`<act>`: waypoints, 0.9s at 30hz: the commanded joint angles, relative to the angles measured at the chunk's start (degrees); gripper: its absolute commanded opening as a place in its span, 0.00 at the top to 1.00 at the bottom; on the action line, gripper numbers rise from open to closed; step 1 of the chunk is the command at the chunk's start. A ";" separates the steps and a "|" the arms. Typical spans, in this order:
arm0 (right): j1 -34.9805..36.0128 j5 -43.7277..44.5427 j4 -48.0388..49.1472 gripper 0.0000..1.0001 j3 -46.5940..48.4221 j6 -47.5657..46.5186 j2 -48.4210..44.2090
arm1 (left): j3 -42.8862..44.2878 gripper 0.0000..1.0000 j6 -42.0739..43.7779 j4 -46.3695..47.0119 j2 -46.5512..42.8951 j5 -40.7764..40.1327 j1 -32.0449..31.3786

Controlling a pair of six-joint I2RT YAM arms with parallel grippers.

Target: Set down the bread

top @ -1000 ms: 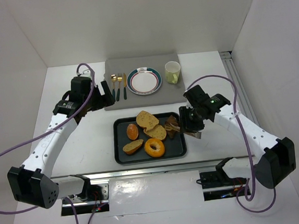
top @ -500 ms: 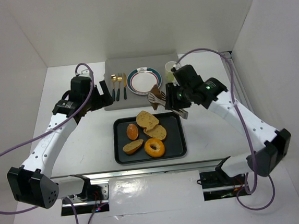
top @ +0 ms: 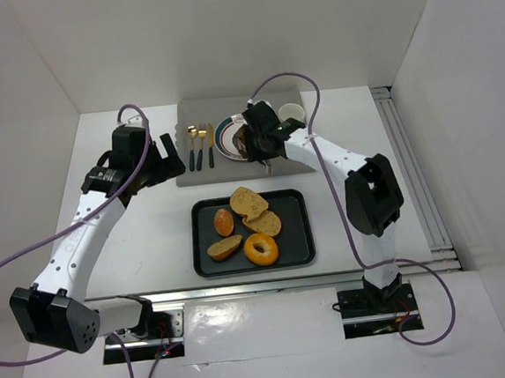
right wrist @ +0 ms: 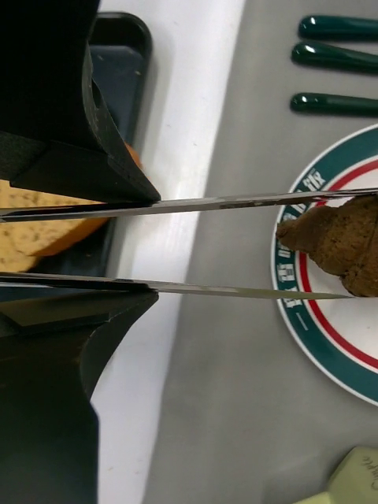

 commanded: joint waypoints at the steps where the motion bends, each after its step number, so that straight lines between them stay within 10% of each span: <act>1: -0.42 2.63 7.62 0.55 2.50 -1.47 -0.10 | -0.58 0.01 -0.55 -0.11 -2.07 0.92 0.16; 7: -0.42 3.25 9.39 0.36 1.70 -0.85 -1.16 | -1.64 0.01 -0.03 -0.11 -2.60 1.63 0.16; 18: 0.18 5.01 8.51 0.39 0.48 -0.85 -10.11 | 2.31 0.01 3.31 -0.73 -2.60 -1.97 0.16; 27: 9.14 -6.14 2.01 0.45 -17.86 -3.22 -30.13 | 7.15 0.01 4.90 -3.45 -0.41 -6.99 1.22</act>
